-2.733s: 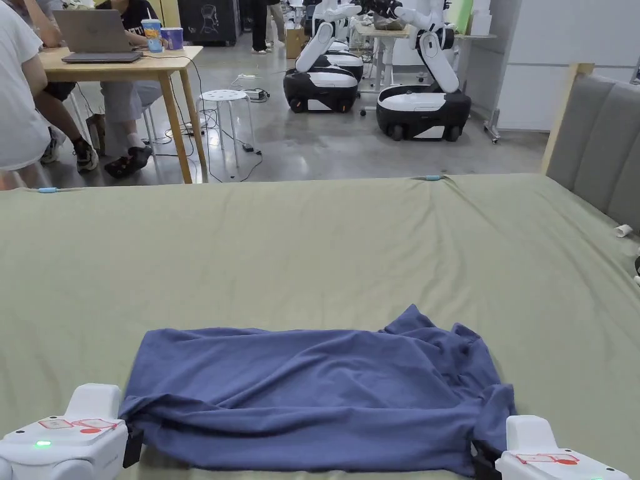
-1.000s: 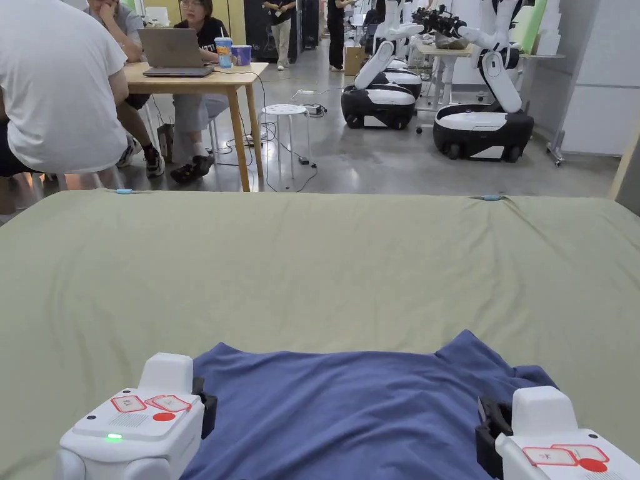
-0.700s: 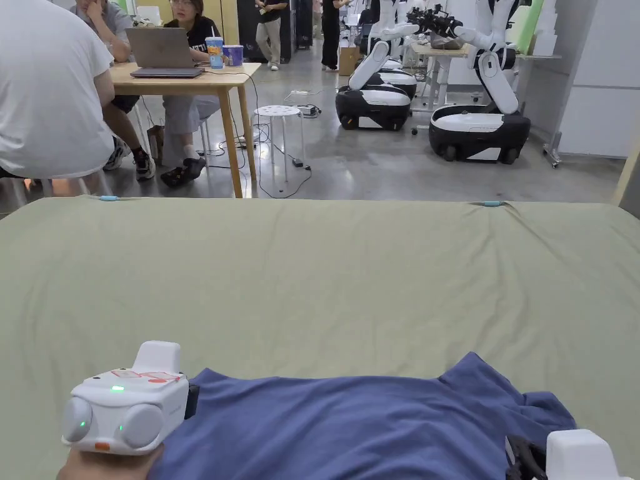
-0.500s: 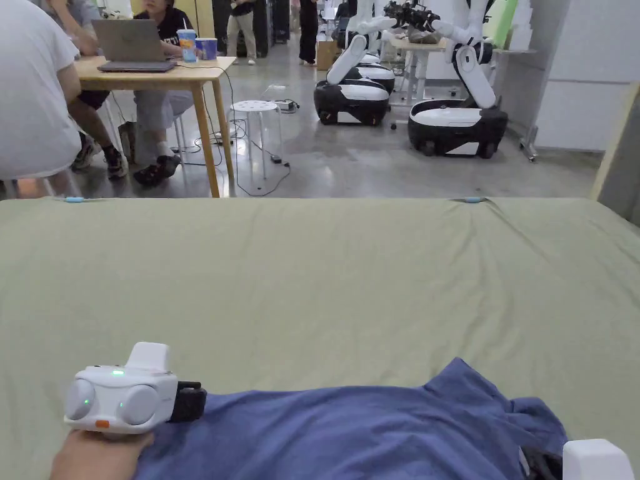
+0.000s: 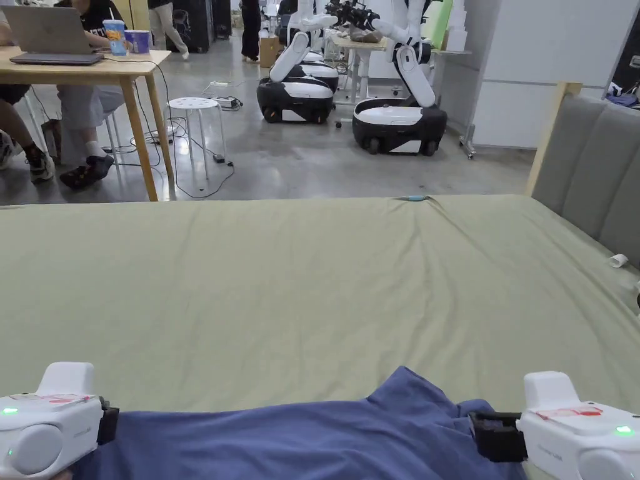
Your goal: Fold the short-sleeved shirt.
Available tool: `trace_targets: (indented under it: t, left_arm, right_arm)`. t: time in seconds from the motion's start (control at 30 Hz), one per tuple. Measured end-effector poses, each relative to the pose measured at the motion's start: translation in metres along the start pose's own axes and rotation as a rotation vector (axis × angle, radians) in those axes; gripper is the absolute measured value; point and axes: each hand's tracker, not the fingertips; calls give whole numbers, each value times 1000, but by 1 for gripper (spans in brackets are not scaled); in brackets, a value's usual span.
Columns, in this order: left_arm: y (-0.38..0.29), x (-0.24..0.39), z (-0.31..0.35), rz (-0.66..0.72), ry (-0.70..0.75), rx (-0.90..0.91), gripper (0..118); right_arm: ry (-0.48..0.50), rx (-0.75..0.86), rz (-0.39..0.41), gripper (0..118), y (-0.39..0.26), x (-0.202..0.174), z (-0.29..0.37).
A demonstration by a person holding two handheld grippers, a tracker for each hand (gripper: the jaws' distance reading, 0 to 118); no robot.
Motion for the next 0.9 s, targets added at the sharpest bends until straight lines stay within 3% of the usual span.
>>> trace_targets:
  t: [0.2,0.23,0.3,0.37,0.5,0.67,0.9]
  left_arm:
    - [9,8,24,-17,-14,38,2]
    - [10,5,21,-19,-11,36,2]
    - [8,5,23,-15,-10,29,2]
    - [7,1,26,3,-24,20,2]
    - [3,-4,55,7,-21,55,2]
    - [-10,-12,128,54,-55,162,2]
    - [-92,-23,205,83,-105,181,2]
  right_arm:
    - [64,-103,-78,106,13,4,-61]
    - [87,-138,-113,88,11,6,-67]
    - [216,-215,-198,5,6,10,-71]
    - [132,-132,-161,4,3,8,-55]
    - [121,7,-90,4,8,6,5]
    - [126,176,-56,4,1,5,111]
    - [71,206,16,4,-78,-9,192]
